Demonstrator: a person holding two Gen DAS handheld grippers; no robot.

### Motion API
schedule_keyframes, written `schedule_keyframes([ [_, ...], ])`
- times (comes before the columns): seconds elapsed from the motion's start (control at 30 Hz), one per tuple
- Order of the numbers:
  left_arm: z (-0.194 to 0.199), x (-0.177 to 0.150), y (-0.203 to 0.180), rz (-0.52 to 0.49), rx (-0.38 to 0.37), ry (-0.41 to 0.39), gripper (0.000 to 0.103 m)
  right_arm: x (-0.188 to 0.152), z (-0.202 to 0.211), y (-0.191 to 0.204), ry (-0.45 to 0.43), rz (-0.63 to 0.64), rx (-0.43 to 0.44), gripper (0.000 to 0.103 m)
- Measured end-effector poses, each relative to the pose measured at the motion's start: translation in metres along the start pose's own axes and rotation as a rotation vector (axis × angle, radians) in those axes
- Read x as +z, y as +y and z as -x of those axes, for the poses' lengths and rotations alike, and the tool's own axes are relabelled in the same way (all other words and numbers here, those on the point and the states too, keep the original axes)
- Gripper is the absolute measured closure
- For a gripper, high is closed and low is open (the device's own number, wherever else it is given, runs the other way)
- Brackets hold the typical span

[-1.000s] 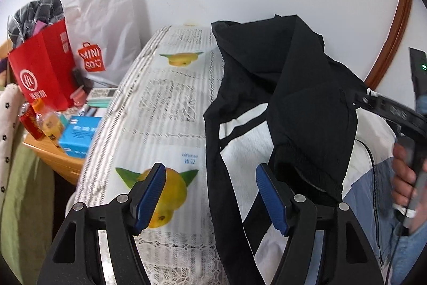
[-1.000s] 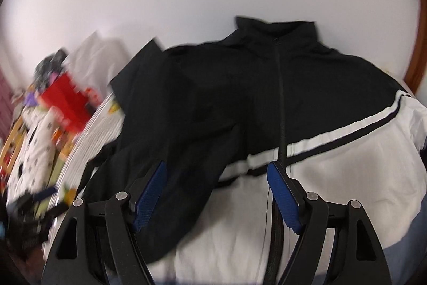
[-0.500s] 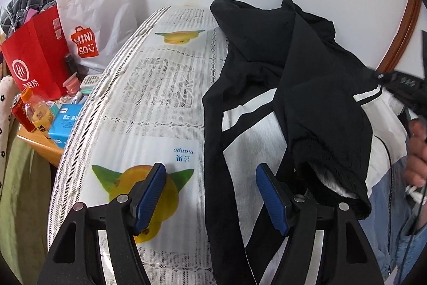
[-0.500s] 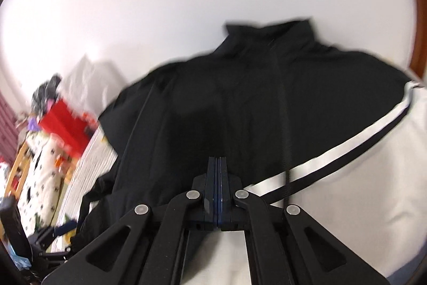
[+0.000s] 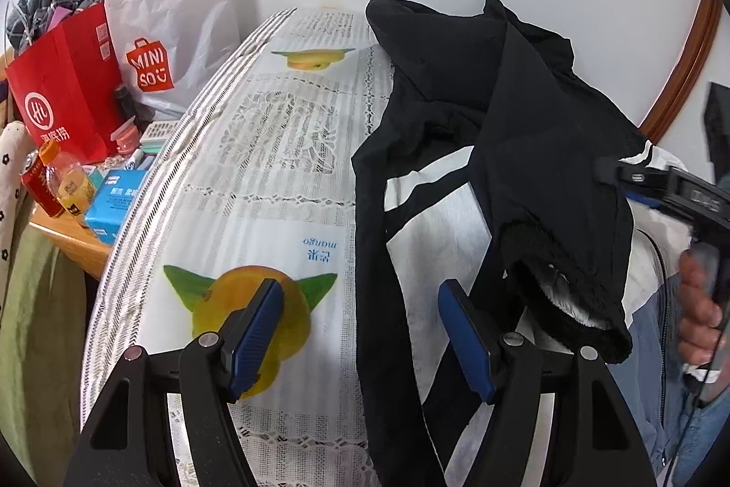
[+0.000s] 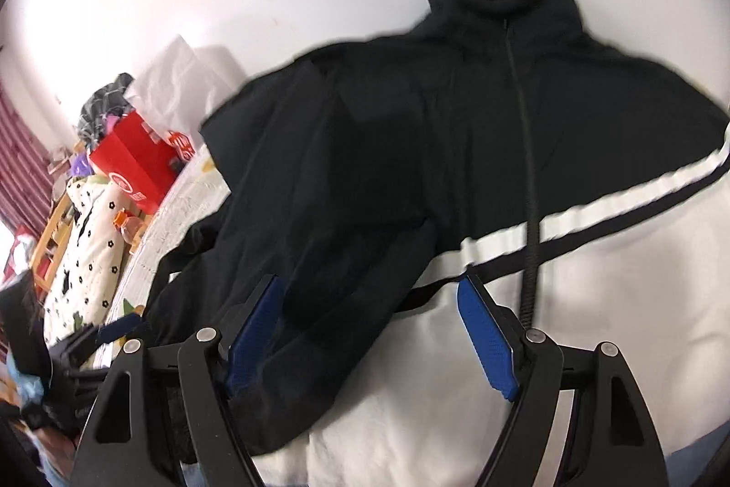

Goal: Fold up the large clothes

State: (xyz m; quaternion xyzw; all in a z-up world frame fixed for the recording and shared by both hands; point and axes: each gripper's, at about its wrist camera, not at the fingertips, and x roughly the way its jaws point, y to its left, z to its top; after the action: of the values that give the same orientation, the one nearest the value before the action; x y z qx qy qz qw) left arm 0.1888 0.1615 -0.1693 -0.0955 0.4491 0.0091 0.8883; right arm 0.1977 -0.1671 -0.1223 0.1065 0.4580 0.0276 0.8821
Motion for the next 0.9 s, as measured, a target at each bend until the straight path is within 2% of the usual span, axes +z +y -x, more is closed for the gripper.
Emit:
schedule_keyframes([
  [0.1, -0.002, 0.001, -0.003, -0.012, 0.011, 0.001, 0.033, 0.005, -0.019, -0.005, 0.019, -0.068, 0.028, 0.026],
  [0.13, -0.003, 0.001, -0.005, -0.018, 0.018, 0.002, 0.033, 0.007, -0.021, -0.006, 0.003, -0.081, 0.037, 0.037],
  [0.17, -0.004, 0.001, -0.006, -0.023, 0.028, 0.004, 0.033, 0.009, -0.024, -0.004, -0.008, -0.085, 0.050, 0.059],
  [0.2, -0.005, 0.001, -0.007, -0.027, 0.037, 0.005, 0.033, 0.011, -0.025, -0.003, -0.007, -0.085, 0.062, 0.070],
  [0.23, -0.005, 0.001, -0.009, -0.032, 0.042, 0.004, 0.033, 0.013, -0.024, -0.001, -0.014, -0.080, 0.068, 0.087],
  [0.27, -0.005, 0.001, -0.009, -0.034, 0.046, 0.005, 0.033, 0.016, -0.019, 0.000, -0.036, -0.072, 0.073, 0.092],
  [0.37, -0.005, 0.002, -0.009, -0.032, 0.045, 0.008, 0.033, 0.020, 0.007, -0.003, -0.138, -0.060, 0.061, 0.094],
  [0.47, -0.006, 0.002, -0.009, -0.033, 0.050, 0.009, 0.033, 0.023, 0.031, -0.017, -0.204, -0.096, 0.057, 0.094],
  [0.6, -0.007, 0.002, -0.012, -0.033, 0.060, 0.012, 0.033, 0.022, 0.057, -0.045, -0.266, -0.149, -0.021, 0.094],
  [0.7, -0.007, 0.003, -0.012, -0.023, 0.057, 0.014, 0.033, 0.021, 0.064, -0.068, -0.255, -0.190, -0.071, 0.092],
  [0.8, -0.006, 0.004, -0.011, -0.010, 0.053, 0.019, 0.033, 0.020, 0.059, -0.086, -0.201, -0.208, -0.129, 0.088],
  [0.9, -0.003, 0.006, -0.011, -0.006, 0.056, 0.010, 0.033, 0.015, 0.054, -0.093, -0.148, -0.203, -0.178, 0.078],
])
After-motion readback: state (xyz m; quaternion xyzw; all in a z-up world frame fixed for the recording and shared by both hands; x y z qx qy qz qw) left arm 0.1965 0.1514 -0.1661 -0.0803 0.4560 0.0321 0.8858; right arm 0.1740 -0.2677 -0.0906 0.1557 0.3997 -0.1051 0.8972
